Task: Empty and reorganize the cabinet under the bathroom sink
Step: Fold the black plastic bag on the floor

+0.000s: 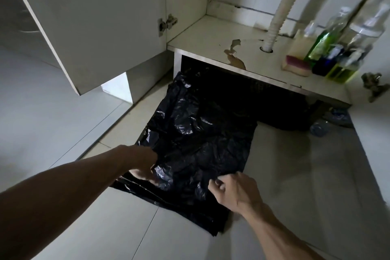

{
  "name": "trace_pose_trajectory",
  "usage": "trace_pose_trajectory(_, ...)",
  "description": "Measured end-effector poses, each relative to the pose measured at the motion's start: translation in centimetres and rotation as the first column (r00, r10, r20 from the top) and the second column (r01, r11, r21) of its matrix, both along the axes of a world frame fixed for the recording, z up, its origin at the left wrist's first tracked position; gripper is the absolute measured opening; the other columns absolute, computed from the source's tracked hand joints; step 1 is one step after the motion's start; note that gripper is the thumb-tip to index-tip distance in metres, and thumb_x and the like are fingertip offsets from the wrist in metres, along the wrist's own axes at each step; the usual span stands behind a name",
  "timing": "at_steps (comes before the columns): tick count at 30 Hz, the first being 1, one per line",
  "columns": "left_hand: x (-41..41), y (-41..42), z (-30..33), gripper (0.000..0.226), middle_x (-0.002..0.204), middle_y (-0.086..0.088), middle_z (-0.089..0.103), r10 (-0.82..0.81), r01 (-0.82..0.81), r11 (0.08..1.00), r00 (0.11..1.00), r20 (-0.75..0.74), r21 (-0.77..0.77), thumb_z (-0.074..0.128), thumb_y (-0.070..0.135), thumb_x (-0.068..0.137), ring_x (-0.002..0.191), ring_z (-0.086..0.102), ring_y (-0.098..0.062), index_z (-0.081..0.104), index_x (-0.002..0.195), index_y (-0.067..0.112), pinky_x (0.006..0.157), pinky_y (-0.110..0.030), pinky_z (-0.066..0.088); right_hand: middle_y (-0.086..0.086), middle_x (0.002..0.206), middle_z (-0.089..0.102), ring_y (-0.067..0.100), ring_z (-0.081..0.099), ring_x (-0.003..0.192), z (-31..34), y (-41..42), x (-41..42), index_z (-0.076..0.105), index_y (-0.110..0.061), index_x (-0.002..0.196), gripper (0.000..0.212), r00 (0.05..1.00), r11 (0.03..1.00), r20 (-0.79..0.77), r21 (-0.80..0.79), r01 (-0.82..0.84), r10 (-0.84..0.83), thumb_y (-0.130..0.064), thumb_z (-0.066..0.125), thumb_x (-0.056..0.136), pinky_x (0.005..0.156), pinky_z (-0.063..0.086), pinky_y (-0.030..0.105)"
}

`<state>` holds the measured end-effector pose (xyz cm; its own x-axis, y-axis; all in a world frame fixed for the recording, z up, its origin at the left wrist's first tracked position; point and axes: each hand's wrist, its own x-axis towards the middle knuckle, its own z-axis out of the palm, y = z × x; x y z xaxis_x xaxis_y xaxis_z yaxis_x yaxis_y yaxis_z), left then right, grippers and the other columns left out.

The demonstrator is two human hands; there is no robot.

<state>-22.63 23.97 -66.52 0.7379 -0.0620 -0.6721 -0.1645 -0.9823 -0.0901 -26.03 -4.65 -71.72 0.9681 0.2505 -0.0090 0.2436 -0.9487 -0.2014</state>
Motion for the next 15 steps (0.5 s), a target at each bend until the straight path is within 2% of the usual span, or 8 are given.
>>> trace_pose_trajectory(3, 0.7, -2.0, 0.2, 0.077, 0.089, -0.003, 0.065, -0.057, 0.057, 0.998, 0.974, 0.218, 0.007, 0.049, 0.082, 0.076, 0.081, 0.063, -0.021, 0.065, 0.101, 0.010, 0.076, -0.033, 0.056, -0.005, 0.062, 0.063, 0.020, 0.061, 0.056, -0.4, 1.8, 1.3, 0.045, -0.023, 0.057, 0.037, 0.970, 0.993, 0.244, 0.113, -0.045, 0.016, -0.047, 0.050, 0.085, 0.046, 0.037, 0.025)
trace_pose_trajectory(5, 0.8, -3.1, -1.2, 0.104, 0.126, -0.011, 0.053, 0.053, -0.048, 0.999, 0.953, 0.298, -0.026, 0.056, 0.086, 0.065, 0.116, 0.055, -0.030, 0.046, 0.133, 0.008, 0.091, -0.046, 0.052, -0.006, 0.093, 0.068, 0.020, 0.065, 0.084, -1.0, 3.4, 1.8, 0.069, -0.030, 0.084, 0.019, 0.949, 0.985, 0.309, 0.138, -0.107, 0.060, -0.043, 0.056, 0.085, 0.064, 0.052, 0.031)
trace_pose_trajectory(6, 0.8, -3.7, -2.1, 0.123, 0.144, -0.016, 0.036, 0.124, -0.116, 0.992, 0.958, 0.258, -0.044, 0.060, 0.087, 0.059, 0.132, 0.039, -0.037, 0.027, 0.147, 0.008, 0.098, -0.055, 0.046, 0.000, 0.119, 0.065, 0.025, 0.061, 0.108, -1.5, 4.2, 2.1, 0.070, -0.032, 0.109, 0.033, 0.964, 0.991, 0.258, 0.099, -0.089, 0.061, -0.048, 0.056, 0.084, 0.085, 0.054, 0.042)
trace_pose_trajectory(7, 0.7, -4.2, -3.0, 0.139, 0.156, -0.021, 0.012, 0.163, -0.158, 0.987, 0.968, 0.192, -0.039, 0.063, 0.087, 0.054, 0.142, 0.020, -0.045, 0.005, 0.154, 0.011, 0.102, -0.066, 0.037, 0.007, 0.145, 0.048, 0.032, 0.046, 0.133, -2.1, 4.8, 2.4, 0.058, -0.036, 0.133, 0.053, 0.986, 0.997, 0.155, 0.054, -0.061, 0.052, -0.057, 0.052, 0.084, 0.105, 0.043, 0.055)
trace_pose_trajectory(8, 0.6, -4.6, -3.8, 0.149, 0.159, -0.022, -0.011, 0.193, -0.188, 0.981, 0.972, 0.132, -0.048, 0.067, 0.086, 0.051, 0.145, 0.001, -0.050, -0.014, 0.154, 0.014, 0.103, -0.073, 0.027, 0.008, 0.162, 0.022, 0.038, 0.021, 0.148, -2.5, 5.1, 2.6, 0.038, -0.043, 0.147, 0.069, 1.000, 1.000, 0.017, 0.006, -0.013, 0.012, -0.068, 0.046, 0.083, 0.114, 0.025, 0.066)
trace_pose_trajectory(9, 0.5, -4.6, -4.8, 0.155, 0.155, -0.022, -0.029, 0.226, -0.222, 0.974, 0.970, 0.088, -0.047, 0.069, 0.084, 0.049, 0.143, -0.013, -0.052, -0.027, 0.150, 0.016, 0.103, -0.076, 0.020, 0.004, 0.167, -0.005, 0.040, -0.002, 0.152, -3.2, 5.4, 3.0, 0.018, -0.049, 0.153, 0.082, 0.992, 0.999, -0.126, -0.035, 0.022, -0.026, -0.079, 0.041, 0.081, 0.114, 0.011, 0.072)
trace_pose_trajectory(11, 0.4, -4.1, -6.8, 0.160, 0.145, -0.021, -0.047, 0.292, -0.290, 0.955, 0.955, 0.043, -0.056, 0.073, 0.082, 0.047, 0.138, -0.028, -0.053, -0.038, 0.143, 0.019, 0.103, -0.079, 0.012, -0.002, 0.161, -0.032, 0.040, -0.025, 0.148, -4.4, 5.4, 3.8, -0.006, -0.053, 0.153, 0.101, 0.935, 0.994, -0.341, -0.084, 0.076, -0.101, -0.093, 0.036, 0.070, 0.110, 0.001, 0.077)
trace_pose_trajectory(15, -0.1, -1.7, -9.4, 0.165, 0.134, -0.015, -0.060, 0.377, -0.378, 0.918, 0.926, -0.035, -0.117, 0.069, 0.088, 0.038, 0.132, -0.041, -0.044, -0.048, 0.135, 0.023, 0.105, -0.078, 0.000, -0.002, 0.160, -0.037, 0.039, -0.029, 0.147, -5.4, 5.3, 5.1, -0.017, -0.056, 0.149, 0.118, 0.839, 0.982, -0.519, -0.165, 0.090, -0.164, -0.101, 0.040, 0.055, 0.106, -0.001, 0.081)
